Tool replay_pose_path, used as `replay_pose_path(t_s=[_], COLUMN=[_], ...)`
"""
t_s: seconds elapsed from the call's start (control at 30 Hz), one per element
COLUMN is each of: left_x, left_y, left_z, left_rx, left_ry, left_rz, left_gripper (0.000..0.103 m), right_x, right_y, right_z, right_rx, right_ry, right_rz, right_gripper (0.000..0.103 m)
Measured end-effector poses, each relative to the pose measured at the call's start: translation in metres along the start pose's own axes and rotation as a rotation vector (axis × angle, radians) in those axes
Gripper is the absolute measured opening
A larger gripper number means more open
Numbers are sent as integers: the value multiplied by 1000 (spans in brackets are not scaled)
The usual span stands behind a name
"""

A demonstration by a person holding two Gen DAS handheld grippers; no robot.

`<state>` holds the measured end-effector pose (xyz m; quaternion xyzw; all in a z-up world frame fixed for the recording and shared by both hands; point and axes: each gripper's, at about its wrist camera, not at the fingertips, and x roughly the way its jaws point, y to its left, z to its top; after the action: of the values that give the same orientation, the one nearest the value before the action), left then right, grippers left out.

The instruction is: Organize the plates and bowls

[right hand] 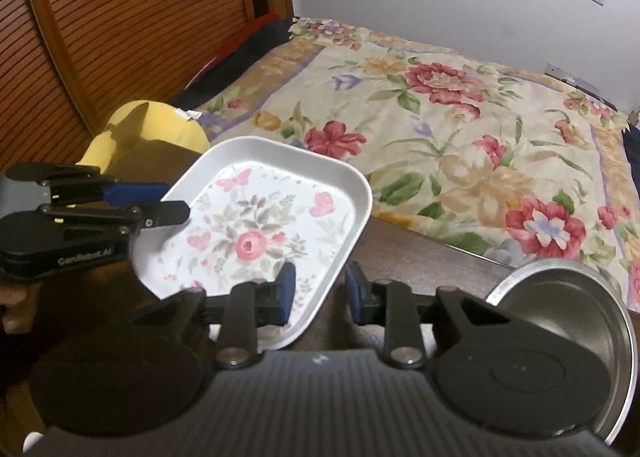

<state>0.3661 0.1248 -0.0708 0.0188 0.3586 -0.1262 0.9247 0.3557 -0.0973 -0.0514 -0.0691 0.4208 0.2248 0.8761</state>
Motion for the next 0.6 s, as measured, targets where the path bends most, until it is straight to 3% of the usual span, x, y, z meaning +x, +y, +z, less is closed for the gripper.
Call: replay_pose_path(t_s=[0.23,0.6], left_x=[1,-1], left_y=[1,6], left_z=[-1,-1], left_rx=[-15,-34], left_ry=[-1,-1], left_rz=[-6,10], left_gripper=[11,11], right_x=[5,12], right_y=[-5,0], right_z=[2,2], right_rx=[6,-23], right_ry=[17,41], right_rz=[2,23], right_gripper=[22,16])
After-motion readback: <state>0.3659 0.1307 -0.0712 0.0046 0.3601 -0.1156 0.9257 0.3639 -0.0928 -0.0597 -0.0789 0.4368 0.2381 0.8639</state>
